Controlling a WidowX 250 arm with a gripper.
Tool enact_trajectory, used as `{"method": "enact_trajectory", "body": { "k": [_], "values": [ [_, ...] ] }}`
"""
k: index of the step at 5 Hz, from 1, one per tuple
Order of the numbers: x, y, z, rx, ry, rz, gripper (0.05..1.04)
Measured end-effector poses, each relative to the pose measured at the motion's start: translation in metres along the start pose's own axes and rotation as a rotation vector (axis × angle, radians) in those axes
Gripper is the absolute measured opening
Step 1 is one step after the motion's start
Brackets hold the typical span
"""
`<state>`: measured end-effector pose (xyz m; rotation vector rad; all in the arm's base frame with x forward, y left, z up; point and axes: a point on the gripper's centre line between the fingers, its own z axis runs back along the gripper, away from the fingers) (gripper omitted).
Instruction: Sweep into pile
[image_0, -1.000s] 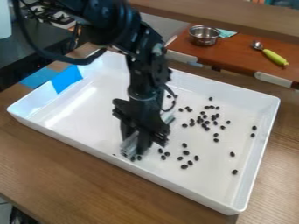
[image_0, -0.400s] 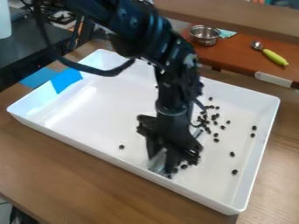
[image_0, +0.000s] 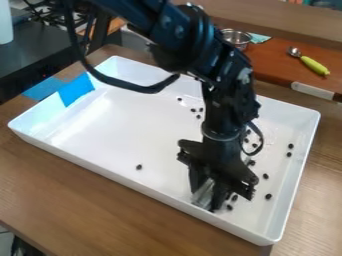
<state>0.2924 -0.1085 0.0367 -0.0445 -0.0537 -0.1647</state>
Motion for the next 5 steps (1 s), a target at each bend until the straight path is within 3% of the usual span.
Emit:
{"method": "enact_trajectory", "body": {
  "k": [1, 2, 3, 4, 5],
  "values": [
    [-0.001, 0.011, 0.018, -0.044, 0.003, 0.016, 0.390],
    [0.010, 0.056, 0.060, -0.099, -0.074, 0.085, 0.390],
    [0.012, 0.103, 0.089, -0.136, -0.110, 0.142, 0.390],
    [0.011, 0.150, 0.106, -0.099, -0.141, 0.176, 0.391],
    [0.007, 0.198, 0.084, -0.033, -0.097, 0.203, 0.391]
  ]
}}
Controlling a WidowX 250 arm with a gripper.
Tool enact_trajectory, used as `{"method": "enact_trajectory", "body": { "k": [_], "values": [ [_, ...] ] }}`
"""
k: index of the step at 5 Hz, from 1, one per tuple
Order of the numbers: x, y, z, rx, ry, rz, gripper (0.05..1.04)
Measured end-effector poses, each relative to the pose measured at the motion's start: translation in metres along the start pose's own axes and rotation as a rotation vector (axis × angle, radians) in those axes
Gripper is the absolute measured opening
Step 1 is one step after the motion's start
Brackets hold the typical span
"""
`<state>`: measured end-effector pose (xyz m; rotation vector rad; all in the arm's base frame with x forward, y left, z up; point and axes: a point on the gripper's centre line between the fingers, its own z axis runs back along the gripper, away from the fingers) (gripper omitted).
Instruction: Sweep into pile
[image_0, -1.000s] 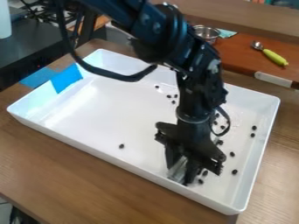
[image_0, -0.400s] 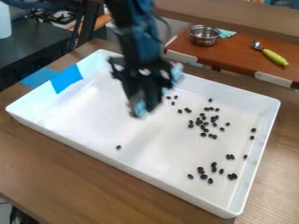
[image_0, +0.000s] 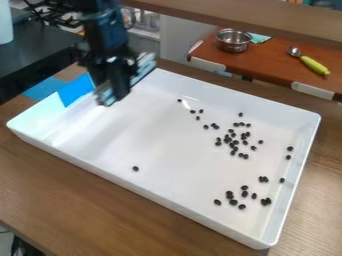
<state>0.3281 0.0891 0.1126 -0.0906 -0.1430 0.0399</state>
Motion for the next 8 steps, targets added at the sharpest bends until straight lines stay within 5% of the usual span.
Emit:
{"method": "enact_trajectory", "body": {
  "k": [1, 3, 8],
  "values": [
    [0.000, 0.038, -0.015, 0.063, -0.005, 0.004, 0.390],
    [0.012, 0.059, -0.044, 0.154, 0.000, 0.010, 0.390],
    [0.050, -0.003, -0.078, 0.201, 0.074, -0.033, 0.390]
  ]
}}
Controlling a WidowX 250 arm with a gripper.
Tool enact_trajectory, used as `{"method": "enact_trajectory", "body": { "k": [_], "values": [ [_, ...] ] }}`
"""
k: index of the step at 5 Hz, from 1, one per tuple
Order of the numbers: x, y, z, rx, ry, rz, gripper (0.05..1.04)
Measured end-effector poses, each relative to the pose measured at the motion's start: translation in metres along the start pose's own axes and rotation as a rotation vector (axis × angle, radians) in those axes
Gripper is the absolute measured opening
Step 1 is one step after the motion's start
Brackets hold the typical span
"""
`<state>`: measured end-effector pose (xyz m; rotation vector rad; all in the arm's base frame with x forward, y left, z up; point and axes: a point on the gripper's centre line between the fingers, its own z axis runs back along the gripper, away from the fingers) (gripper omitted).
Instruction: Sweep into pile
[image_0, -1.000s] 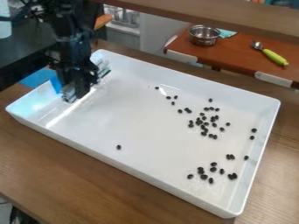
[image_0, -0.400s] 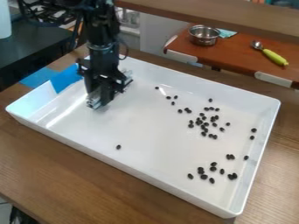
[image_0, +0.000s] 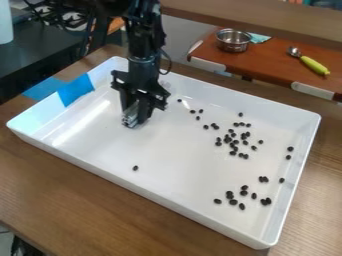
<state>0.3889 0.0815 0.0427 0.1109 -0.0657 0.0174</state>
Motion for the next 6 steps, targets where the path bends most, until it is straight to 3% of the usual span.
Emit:
{"method": "enact_trajectory", "body": {
  "k": [2, 4, 6],
  "values": [
    [0.002, -0.035, 0.001, -0.002, -0.001, -0.068, 0.390],
    [-0.008, -0.083, 0.007, -0.045, 0.012, -0.132, 0.391],
    [-0.008, -0.119, 0.011, -0.038, -0.018, -0.182, 0.391]
  ]
}}
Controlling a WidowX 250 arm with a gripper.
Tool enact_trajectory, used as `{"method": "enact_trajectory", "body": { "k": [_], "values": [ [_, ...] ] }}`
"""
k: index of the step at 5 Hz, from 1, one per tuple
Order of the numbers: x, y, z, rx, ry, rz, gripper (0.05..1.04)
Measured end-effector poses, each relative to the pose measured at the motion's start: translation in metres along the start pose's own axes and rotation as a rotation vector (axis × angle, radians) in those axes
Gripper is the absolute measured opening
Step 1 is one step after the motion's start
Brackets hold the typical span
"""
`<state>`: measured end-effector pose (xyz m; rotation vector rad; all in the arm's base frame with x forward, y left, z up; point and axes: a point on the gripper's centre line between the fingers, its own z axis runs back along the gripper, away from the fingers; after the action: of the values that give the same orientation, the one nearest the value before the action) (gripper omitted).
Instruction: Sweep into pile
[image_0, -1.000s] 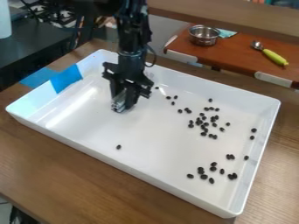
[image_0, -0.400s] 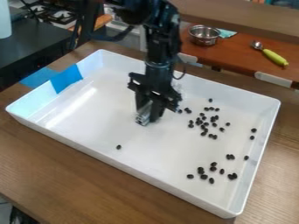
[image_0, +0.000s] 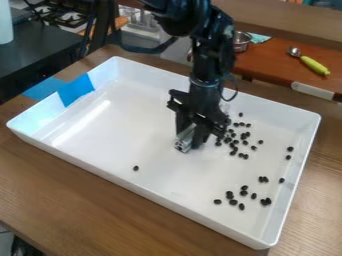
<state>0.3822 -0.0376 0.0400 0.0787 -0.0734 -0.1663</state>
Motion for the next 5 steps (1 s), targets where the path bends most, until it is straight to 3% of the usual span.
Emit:
{"method": "enact_trajectory", "body": {
  "k": [2, 5],
  "values": [
    [0.009, -0.039, 0.003, -0.023, -0.008, -0.017, 0.390],
    [0.015, -0.081, 0.006, -0.095, 0.045, -0.018, 0.390]
  ]
}}
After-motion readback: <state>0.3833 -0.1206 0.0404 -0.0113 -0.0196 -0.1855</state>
